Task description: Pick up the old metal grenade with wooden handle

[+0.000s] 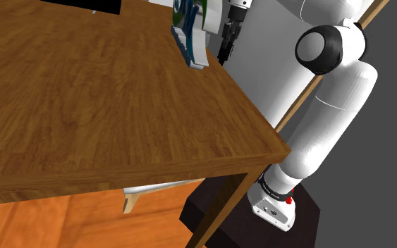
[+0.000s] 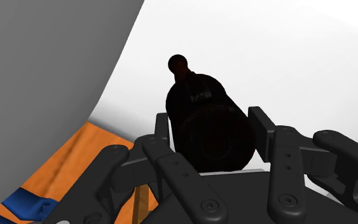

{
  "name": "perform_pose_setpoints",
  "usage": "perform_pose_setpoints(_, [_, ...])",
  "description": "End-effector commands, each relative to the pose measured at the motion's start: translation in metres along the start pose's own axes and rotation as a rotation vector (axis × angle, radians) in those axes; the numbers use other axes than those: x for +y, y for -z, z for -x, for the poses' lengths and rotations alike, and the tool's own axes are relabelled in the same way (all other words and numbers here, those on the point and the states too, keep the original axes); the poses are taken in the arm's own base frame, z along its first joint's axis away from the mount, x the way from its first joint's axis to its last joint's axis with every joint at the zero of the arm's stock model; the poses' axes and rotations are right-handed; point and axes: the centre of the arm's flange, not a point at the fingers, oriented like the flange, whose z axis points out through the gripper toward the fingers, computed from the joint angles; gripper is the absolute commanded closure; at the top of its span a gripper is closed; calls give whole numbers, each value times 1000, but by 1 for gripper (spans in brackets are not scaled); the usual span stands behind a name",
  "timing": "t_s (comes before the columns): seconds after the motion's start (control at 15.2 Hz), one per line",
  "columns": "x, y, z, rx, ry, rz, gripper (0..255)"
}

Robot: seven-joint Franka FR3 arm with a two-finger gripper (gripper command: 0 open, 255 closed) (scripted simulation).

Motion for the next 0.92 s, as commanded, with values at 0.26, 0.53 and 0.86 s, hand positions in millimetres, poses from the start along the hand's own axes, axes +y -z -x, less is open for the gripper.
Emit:
perform_pose_setpoints(0.26, [-2,15,1,-1,0,-1,255])
perform_pose_setpoints(0.53, [-3,36,2,-1,0,-1,255])
perform_pose_setpoints(0.86, [-5,62,3,-1,0,-1,255])
